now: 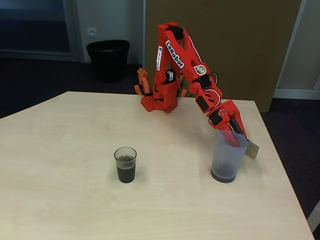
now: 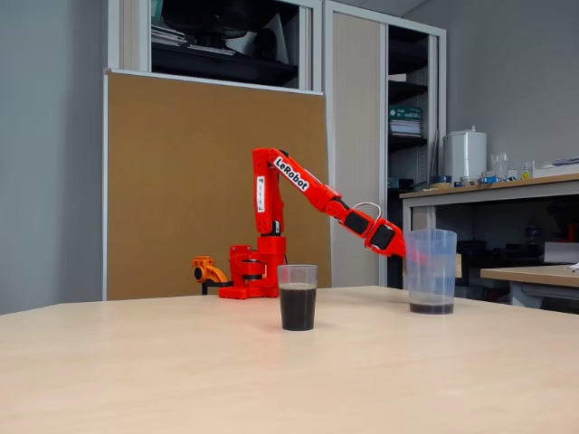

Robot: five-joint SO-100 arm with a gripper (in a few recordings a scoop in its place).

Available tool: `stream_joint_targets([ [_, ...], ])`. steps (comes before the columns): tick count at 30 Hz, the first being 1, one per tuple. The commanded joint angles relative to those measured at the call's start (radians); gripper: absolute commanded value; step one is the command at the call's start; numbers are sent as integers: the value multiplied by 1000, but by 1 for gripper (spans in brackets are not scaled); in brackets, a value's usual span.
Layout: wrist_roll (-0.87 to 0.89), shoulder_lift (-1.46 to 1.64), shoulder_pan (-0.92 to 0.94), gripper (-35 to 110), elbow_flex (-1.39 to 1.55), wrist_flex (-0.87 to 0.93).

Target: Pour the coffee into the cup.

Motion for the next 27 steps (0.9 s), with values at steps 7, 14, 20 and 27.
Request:
stream_joint_targets([
  [7, 29, 87, 0, 12, 38, -14],
  [14, 28, 146, 3, 14, 91, -25],
  [20, 35, 236, 3, 14, 166, -23],
  [27, 34, 385, 5, 14, 272, 2],
])
